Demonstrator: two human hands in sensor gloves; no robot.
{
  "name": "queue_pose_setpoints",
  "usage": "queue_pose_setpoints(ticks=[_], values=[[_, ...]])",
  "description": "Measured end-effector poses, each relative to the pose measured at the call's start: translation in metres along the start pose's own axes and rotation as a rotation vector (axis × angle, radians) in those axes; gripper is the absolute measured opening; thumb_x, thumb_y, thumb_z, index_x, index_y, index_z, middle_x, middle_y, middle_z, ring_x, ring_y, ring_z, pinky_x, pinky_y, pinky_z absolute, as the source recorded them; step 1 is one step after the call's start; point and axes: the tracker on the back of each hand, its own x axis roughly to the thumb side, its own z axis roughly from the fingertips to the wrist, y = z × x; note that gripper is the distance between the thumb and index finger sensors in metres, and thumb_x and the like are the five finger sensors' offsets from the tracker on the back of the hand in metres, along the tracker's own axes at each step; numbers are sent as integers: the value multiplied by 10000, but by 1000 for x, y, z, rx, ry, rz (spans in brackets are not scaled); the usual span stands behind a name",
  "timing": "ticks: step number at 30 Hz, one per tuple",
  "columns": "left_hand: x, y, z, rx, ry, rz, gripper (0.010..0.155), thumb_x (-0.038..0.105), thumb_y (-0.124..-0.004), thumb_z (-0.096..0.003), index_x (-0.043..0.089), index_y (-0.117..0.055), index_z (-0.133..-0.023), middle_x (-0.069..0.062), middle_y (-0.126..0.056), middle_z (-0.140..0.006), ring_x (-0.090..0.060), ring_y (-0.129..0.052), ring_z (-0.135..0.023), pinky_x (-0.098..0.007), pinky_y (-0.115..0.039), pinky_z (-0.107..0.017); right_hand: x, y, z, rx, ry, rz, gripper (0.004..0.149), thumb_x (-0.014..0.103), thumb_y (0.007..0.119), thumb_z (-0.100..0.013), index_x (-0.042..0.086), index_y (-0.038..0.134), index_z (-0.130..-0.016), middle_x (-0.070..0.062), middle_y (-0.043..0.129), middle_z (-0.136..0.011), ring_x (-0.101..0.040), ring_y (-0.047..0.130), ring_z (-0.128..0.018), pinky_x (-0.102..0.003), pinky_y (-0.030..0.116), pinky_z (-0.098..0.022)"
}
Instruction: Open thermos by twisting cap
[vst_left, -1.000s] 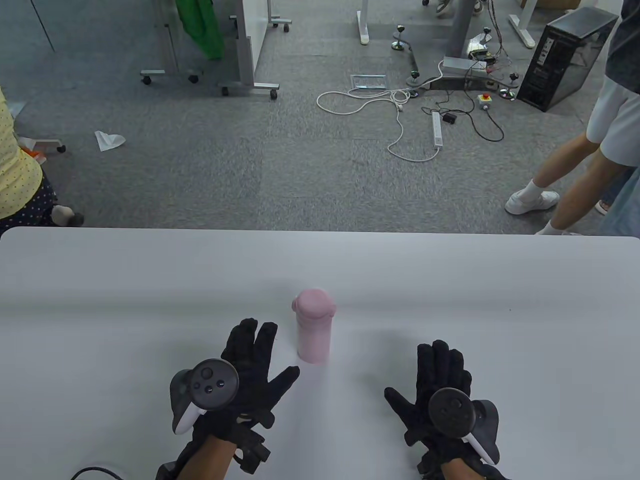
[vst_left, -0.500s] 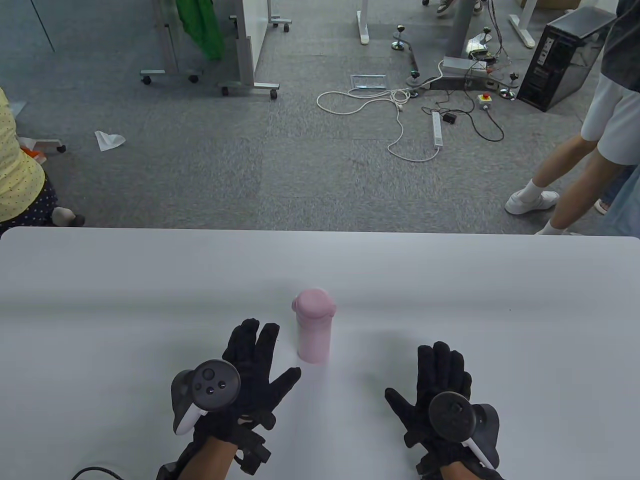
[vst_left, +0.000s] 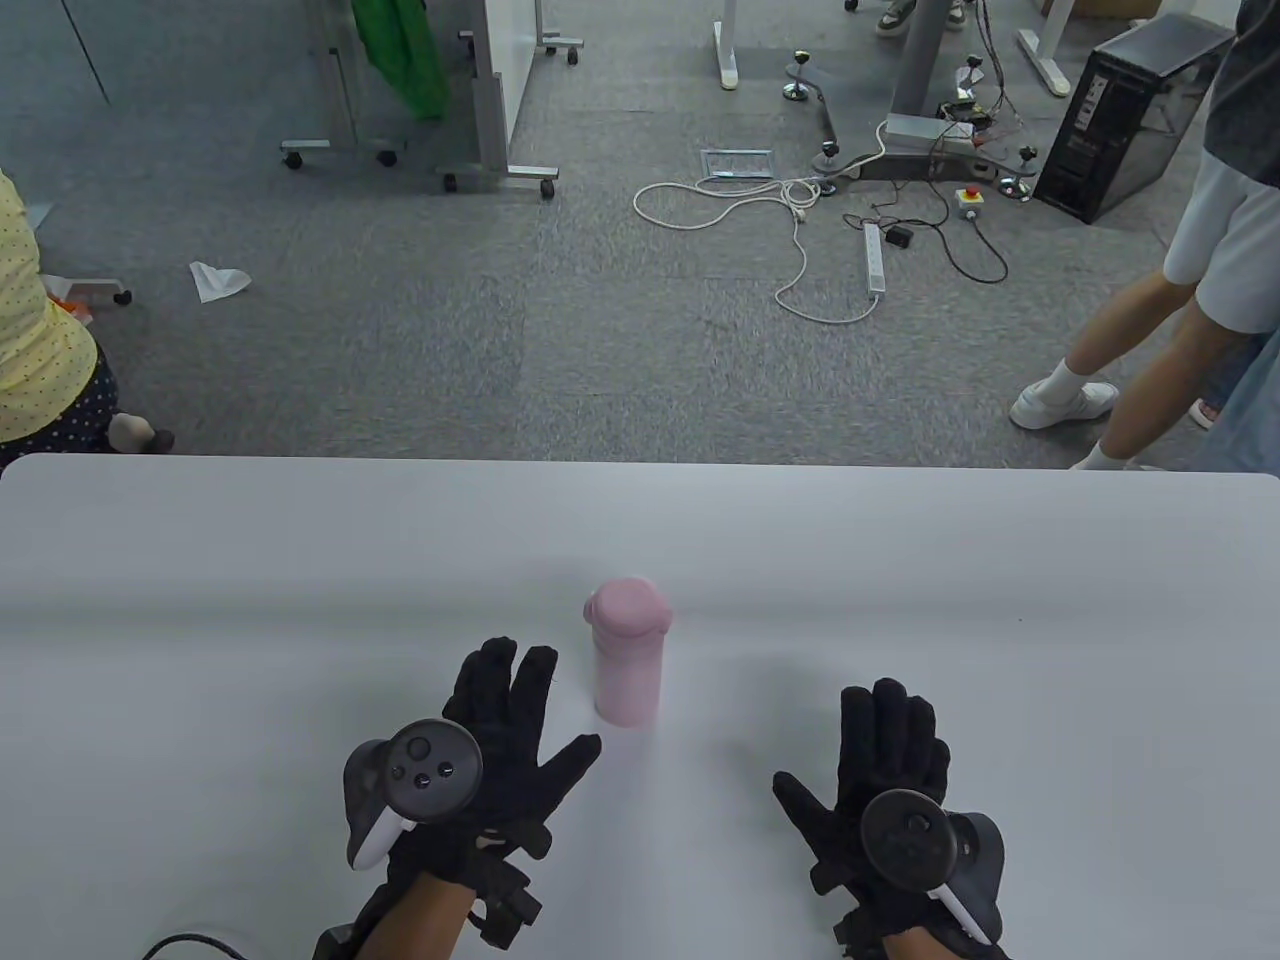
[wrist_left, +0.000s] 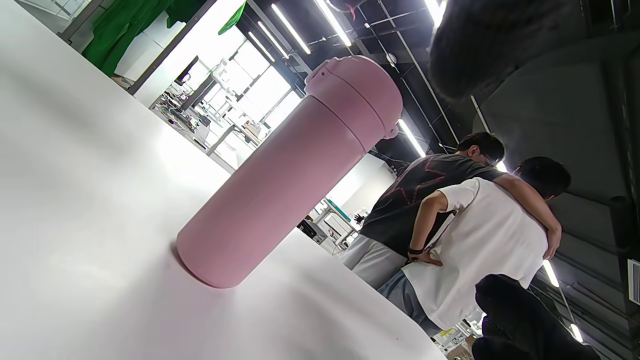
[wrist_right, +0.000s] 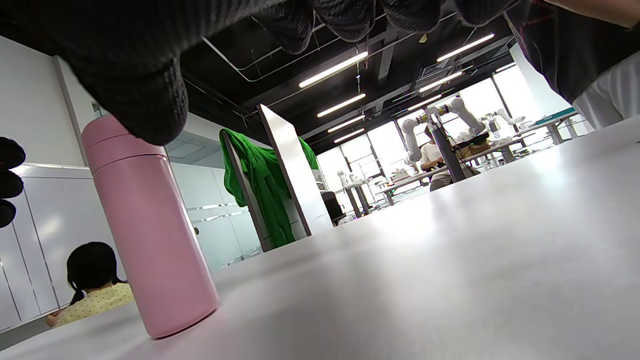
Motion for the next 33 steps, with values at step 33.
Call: queue_pose_setpoints(ticks=[33], values=[[-22, -37, -65, -75, 134, 244, 1015, 563, -891, -544, 197, -146, -1129, -192, -94, -1175, -478, -165, -1117, -753, -274, -720, -10, -12, 0, -29, 58, -32, 1011, 627, 820, -529, 133, 203, -1160, -231, 106, -1177, -587, 125, -1014, -745, 221, -711]])
